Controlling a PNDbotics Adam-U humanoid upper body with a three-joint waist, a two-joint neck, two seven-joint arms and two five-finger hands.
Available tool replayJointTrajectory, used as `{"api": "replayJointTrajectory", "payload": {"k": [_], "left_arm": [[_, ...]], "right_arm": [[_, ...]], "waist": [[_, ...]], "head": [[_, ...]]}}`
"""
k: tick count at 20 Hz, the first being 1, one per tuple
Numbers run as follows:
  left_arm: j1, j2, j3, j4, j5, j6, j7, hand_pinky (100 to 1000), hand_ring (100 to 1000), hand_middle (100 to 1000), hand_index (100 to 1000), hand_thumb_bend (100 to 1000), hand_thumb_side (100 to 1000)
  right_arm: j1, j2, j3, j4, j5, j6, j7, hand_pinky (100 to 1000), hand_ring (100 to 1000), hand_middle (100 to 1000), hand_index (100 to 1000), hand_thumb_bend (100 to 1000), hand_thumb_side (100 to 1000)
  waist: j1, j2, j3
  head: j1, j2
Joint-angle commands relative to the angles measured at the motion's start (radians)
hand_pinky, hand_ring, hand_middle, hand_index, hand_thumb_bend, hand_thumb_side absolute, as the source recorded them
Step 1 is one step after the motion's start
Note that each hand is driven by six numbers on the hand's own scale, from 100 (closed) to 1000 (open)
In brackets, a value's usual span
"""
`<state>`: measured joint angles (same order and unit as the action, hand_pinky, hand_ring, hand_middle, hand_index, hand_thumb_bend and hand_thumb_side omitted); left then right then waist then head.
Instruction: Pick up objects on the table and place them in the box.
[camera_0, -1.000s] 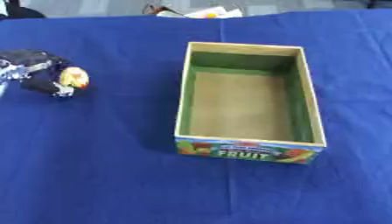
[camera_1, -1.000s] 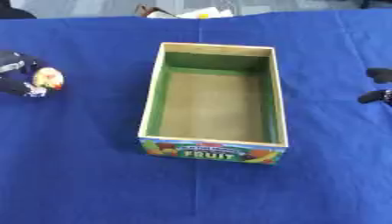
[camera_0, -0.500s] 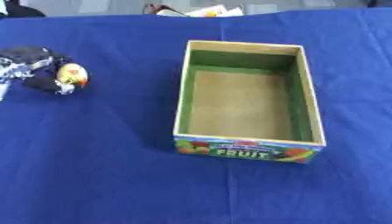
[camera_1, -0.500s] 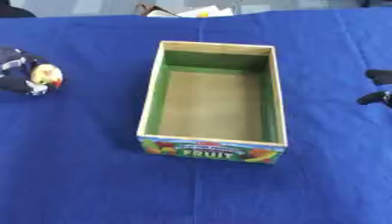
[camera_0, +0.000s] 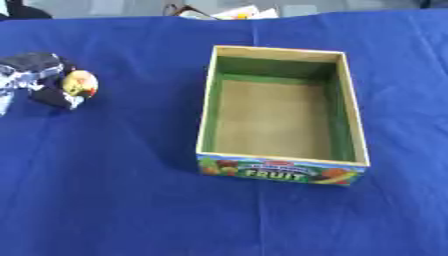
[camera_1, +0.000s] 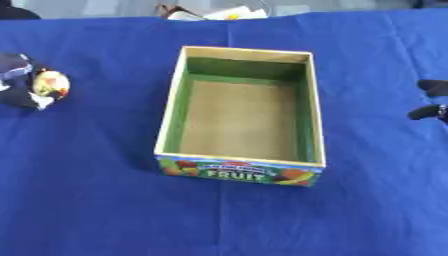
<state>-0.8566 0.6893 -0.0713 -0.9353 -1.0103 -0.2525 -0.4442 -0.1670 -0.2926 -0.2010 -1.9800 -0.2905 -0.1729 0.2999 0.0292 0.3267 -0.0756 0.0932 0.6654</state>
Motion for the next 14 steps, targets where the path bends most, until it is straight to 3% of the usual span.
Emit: {"api": "replayJointTrajectory", "payload": {"k": [1, 2, 4, 12, 14], "left_arm": [[-0.013, 0.029, 0.000, -0.032, 0.021, 0.004, 0.012, 425, 614, 623, 861, 100, 382], [-0.013, 0.029, 0.000, -0.035, 0.025, 0.005, 0.012, 425, 614, 623, 861, 100, 382], [-0.014, 0.031, 0.001, -0.045, 0.032, 0.009, 0.014, 415, 603, 615, 852, 100, 259], [-0.017, 0.042, 0.006, -0.102, 0.044, 0.031, 0.027, 410, 601, 624, 857, 100, 264], [-0.018, 0.045, 0.011, -0.122, 0.049, 0.034, 0.014, 421, 613, 646, 874, 100, 303]], "right_arm": [[-0.006, -0.007, -0.001, -0.020, 0.008, 0.005, 0.000, 585, 807, 606, 903, 100, 1000], [-0.006, -0.007, -0.001, -0.020, 0.008, 0.006, 0.001, 585, 807, 606, 903, 100, 1000], [-0.006, -0.007, -0.002, -0.020, 0.008, 0.008, 0.001, 585, 808, 606, 905, 100, 1000], [-0.004, -0.007, -0.002, -0.020, 0.005, 0.014, 0.003, 586, 808, 606, 905, 100, 1000], [-0.004, -0.008, -0.003, -0.020, 0.003, 0.014, 0.003, 587, 808, 606, 906, 100, 1000]], "waist": [[0.000, -0.016, 0.002], [0.001, -0.017, 0.002], [0.001, -0.018, 0.003], [0.002, -0.024, 0.007], [0.002, -0.026, 0.009]], "head": [[0.000, -0.005], [-0.001, -0.004], [-0.002, -0.003], [-0.005, 0.000], [-0.006, 0.001]]}}
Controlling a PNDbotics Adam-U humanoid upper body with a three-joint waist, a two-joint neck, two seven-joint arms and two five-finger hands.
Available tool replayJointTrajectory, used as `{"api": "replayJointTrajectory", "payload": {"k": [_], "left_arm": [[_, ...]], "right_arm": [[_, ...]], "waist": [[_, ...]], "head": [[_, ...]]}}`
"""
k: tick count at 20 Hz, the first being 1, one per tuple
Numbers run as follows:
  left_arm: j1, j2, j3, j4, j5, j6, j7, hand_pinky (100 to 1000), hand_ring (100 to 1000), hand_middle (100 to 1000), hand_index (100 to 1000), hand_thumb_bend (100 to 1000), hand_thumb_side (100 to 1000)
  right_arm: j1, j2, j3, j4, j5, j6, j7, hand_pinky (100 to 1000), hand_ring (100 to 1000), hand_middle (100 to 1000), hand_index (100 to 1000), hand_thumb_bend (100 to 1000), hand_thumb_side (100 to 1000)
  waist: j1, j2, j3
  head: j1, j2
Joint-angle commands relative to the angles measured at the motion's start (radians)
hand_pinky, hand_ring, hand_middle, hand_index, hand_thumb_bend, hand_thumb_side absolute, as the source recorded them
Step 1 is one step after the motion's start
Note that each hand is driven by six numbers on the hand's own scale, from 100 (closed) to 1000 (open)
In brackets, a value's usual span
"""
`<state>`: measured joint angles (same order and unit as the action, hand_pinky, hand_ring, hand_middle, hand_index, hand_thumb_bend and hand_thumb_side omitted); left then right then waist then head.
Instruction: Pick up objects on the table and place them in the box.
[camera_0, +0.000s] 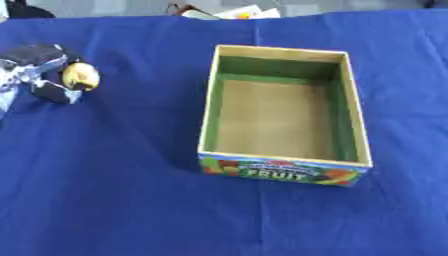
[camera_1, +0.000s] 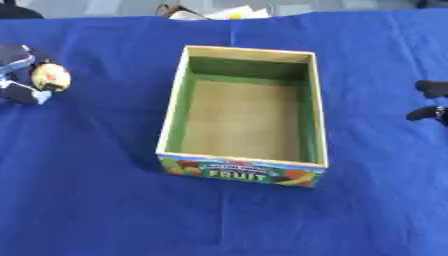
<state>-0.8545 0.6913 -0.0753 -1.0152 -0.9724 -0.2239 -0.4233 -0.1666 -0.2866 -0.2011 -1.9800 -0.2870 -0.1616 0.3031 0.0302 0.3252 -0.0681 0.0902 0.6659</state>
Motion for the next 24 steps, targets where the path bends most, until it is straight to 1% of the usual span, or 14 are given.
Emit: {"api": "replayJointTrajectory", "payload": {"k": [1, 4, 5, 9, 12, 14, 15, 16, 17, 18, 24], "left_arm": [[-0.021, 0.045, 0.017, -0.052, 0.015, 0.007, -0.017, 431, 622, 660, 883, 100, 363], [-0.021, 0.050, 0.025, -0.083, 0.039, 0.008, -0.050, 440, 629, 667, 882, 100, 395], [-0.020, 0.051, 0.026, -0.093, 0.048, 0.009, -0.059, 442, 631, 673, 881, 100, 436], [-0.019, 0.053, 0.033, -0.126, 0.084, 0.018, -0.084, 439, 625, 667, 872, 100, 420], [-0.019, 0.056, 0.035, -0.147, 0.109, 0.025, -0.098, 439, 624, 667, 867, 100, 438], [-0.019, 0.053, 0.038, -0.162, 0.134, 0.026, -0.101, 429, 608, 644, 852, 100, 406], [-0.020, 0.052, 0.038, -0.172, 0.150, 0.026, -0.101, 424, 599, 630, 840, 100, 361], [-0.020, 0.052, 0.039, -0.185, 0.168, 0.025, -0.100, 422, 597, 628, 838, 100, 347], [-0.022, 0.050, 0.038, -0.199, 0.186, 0.025, -0.099, 417, 588, 621, 831, 100, 289], [-0.024, 0.048, 0.038, -0.216, 0.205, 0.024, -0.098, 414, 585, 617, 828, 100, 257], [-0.050, 0.022, 0.018, -0.336, 0.301, 0.019, -0.102, 388, 564, 593, 801, 100, 245]], "right_arm": [[-0.004, -0.015, -0.002, -0.020, -0.002, 0.003, 0.000, 587, 808, 606, 906, 100, 1000], [-0.003, -0.015, -0.003, -0.020, -0.003, 0.006, 0.000, 587, 809, 606, 906, 100, 1000], [-0.003, -0.015, -0.003, -0.020, -0.004, 0.007, 0.001, 588, 809, 606, 906, 100, 1000], [-0.003, -0.017, -0.003, -0.020, -0.009, 0.009, 0.001, 588, 809, 607, 907, 100, 1000], [-0.004, -0.018, -0.003, -0.020, -0.012, 0.011, 0.001, 589, 809, 607, 907, 100, 1000], [-0.004, -0.019, -0.003, -0.020, -0.014, 0.013, 0.001, 589, 809, 607, 907, 100, 1000], [-0.004, -0.019, -0.004, -0.020, -0.015, 0.013, 0.000, 589, 809, 607, 907, 100, 1000], [-0.004, -0.019, -0.004, -0.020, -0.017, 0.013, 0.000, 589, 809, 607, 907, 100, 1000], [-0.004, -0.020, -0.004, -0.020, -0.018, 0.014, 0.000, 589, 809, 607, 907, 100, 1000], [-0.004, -0.020, -0.004, -0.020, -0.019, 0.014, -0.001, 589, 809, 607, 907, 100, 1000], [-0.003, -0.023, -0.004, -0.020, -0.028, 0.014, -0.003, 590, 809, 608, 906, 100, 1000]], "waist": [[0.001, -0.026, 0.002], [0.001, -0.029, 0.005], [0.001, -0.030, 0.006], [0.000, -0.034, 0.009], [0.001, -0.036, 0.011], [0.000, -0.038, 0.013], [0.000, -0.039, 0.013], [0.000, -0.040, 0.013], [0.000, -0.041, 0.014], [0.000, -0.042, 0.014], [-0.002, -0.049, 0.015]], "head": [[-0.003, 0.001], [-0.005, 0.003], [-0.005, 0.004], [-0.006, 0.004], [-0.007, 0.004], [-0.008, 0.004], [-0.009, 0.004], [-0.010, 0.004], [-0.010, 0.005], [-0.011, 0.006], [-0.012, 0.009]]}}
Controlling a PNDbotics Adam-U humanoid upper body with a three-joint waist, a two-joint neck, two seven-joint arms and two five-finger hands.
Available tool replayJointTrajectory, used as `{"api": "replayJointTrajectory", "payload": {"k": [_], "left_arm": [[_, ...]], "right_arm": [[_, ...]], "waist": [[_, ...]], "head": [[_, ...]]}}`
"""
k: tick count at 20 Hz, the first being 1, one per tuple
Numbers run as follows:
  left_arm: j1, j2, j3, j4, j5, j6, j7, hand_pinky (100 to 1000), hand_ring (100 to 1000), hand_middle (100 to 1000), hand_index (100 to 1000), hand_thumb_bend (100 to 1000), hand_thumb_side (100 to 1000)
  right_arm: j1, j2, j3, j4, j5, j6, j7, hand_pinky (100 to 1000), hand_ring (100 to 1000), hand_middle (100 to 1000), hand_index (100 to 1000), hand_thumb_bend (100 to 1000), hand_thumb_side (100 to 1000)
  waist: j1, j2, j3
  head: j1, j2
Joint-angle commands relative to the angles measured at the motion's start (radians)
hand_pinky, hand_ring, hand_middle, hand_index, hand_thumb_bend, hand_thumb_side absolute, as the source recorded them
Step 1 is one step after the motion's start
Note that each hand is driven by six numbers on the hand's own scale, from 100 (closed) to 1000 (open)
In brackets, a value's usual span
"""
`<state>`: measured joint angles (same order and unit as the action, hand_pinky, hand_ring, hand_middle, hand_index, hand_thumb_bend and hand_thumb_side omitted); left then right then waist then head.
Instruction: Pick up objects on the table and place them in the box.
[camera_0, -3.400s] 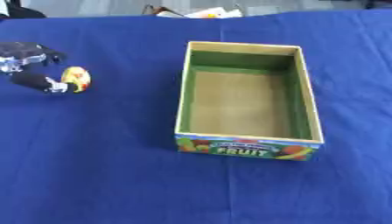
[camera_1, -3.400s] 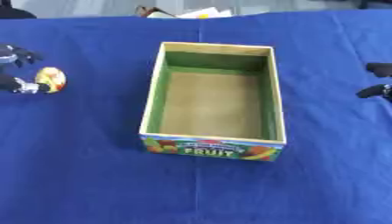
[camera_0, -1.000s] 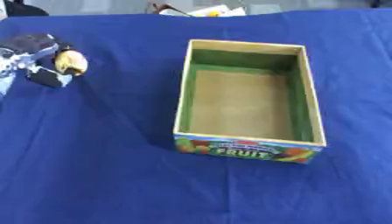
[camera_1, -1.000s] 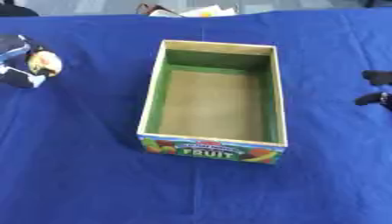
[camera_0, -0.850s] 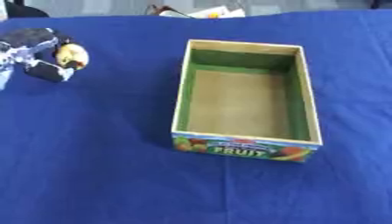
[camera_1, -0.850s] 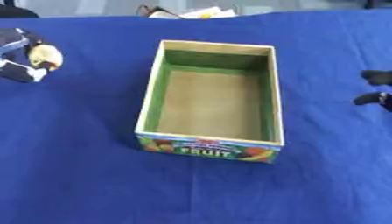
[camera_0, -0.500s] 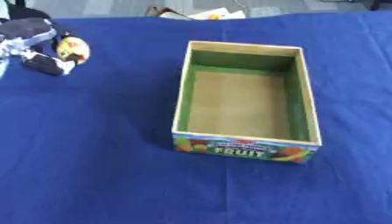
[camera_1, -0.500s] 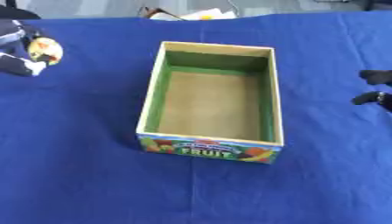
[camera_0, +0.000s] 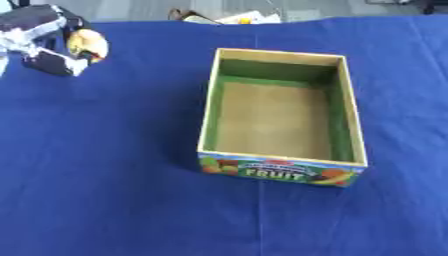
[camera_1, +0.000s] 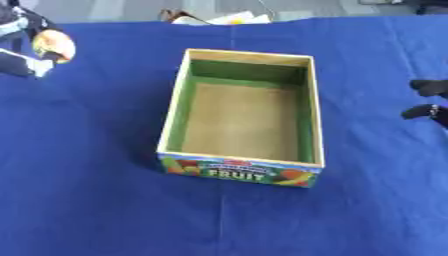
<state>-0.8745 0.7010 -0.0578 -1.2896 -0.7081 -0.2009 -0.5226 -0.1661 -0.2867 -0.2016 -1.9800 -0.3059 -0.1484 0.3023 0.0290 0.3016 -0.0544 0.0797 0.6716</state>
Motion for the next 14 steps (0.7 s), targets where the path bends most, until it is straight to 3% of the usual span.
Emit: {"api": "replayJointTrajectory", "payload": {"k": [1, 8, 14], "left_arm": [[-0.038, 0.003, -0.005, -0.082, 0.049, -0.005, -0.005, 384, 559, 596, 794, 100, 244], [-0.109, -0.118, -0.049, -0.206, 0.105, -0.003, -0.033, 376, 536, 573, 764, 100, 245], [-0.156, -0.250, -0.103, -0.221, 0.092, -0.011, -0.071, 370, 531, 564, 751, 100, 245]], "right_arm": [[-0.003, -0.024, -0.004, -0.020, -0.011, 0.001, -0.002, 590, 809, 608, 906, 100, 1000], [-0.002, -0.028, -0.002, -0.020, -0.025, 0.000, -0.003, 590, 808, 608, 904, 100, 1000], [-0.005, -0.032, -0.001, -0.020, -0.038, 0.001, -0.003, 590, 808, 608, 903, 100, 1000]], "waist": [[-0.001, -0.027, 0.001], [-0.004, -0.037, -0.001], [-0.003, -0.043, -0.002]], "head": [[-0.002, 0.003], [-0.003, 0.009], [-0.017, 0.020]]}}
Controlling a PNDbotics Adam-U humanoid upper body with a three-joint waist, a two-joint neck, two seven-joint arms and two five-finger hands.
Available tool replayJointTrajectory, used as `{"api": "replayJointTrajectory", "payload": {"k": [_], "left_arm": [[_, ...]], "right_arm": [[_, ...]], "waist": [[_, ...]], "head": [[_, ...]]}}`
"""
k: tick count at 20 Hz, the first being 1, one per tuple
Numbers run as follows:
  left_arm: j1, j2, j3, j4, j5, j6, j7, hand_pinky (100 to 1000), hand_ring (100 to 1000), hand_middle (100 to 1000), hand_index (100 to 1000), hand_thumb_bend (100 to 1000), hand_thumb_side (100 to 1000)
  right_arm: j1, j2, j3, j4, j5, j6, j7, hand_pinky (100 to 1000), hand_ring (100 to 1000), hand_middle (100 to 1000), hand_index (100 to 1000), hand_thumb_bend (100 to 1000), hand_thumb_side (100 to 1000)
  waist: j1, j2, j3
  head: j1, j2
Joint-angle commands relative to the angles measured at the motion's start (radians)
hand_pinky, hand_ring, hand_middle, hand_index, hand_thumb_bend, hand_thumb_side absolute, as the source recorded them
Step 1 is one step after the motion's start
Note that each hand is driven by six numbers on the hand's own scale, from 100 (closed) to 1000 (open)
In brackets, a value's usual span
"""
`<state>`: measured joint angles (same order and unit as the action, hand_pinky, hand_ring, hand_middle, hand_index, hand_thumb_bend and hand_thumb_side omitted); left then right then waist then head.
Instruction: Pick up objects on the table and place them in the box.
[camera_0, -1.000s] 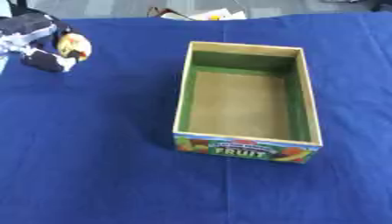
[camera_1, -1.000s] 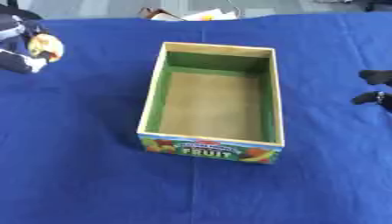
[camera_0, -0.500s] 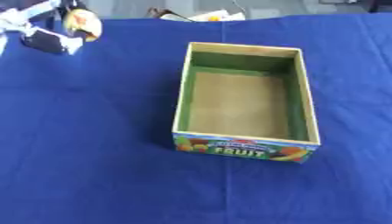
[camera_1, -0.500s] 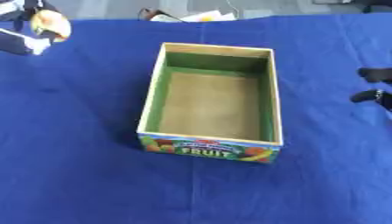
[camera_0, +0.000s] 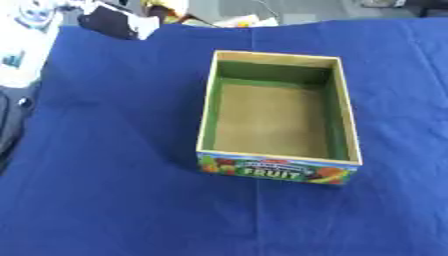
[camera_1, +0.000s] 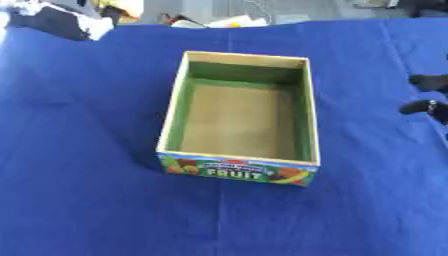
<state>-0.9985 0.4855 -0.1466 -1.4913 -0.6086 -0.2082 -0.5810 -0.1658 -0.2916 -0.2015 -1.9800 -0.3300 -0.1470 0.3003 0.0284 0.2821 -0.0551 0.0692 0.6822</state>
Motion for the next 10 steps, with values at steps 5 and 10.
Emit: {"api": "replayJointTrajectory", "payload": {"k": [5, 10], "left_arm": [[-0.038, -0.152, -0.054, 0.012, -0.094, -0.029, -0.017, 371, 534, 565, 750, 100, 245], [-0.004, -0.266, -0.074, 0.039, -0.224, -0.059, -0.007, 371, 542, 566, 753, 100, 244]], "right_arm": [[-0.011, -0.036, 0.000, -0.020, -0.034, -0.011, -0.004, 589, 806, 609, 900, 100, 1000], [-0.022, -0.037, 0.004, -0.020, -0.053, -0.013, -0.003, 589, 806, 609, 899, 100, 1000]], "waist": [[-0.001, -0.027, -0.003], [-0.001, -0.025, -0.007]], "head": [[-0.021, 0.032], [-0.007, 0.052]]}}
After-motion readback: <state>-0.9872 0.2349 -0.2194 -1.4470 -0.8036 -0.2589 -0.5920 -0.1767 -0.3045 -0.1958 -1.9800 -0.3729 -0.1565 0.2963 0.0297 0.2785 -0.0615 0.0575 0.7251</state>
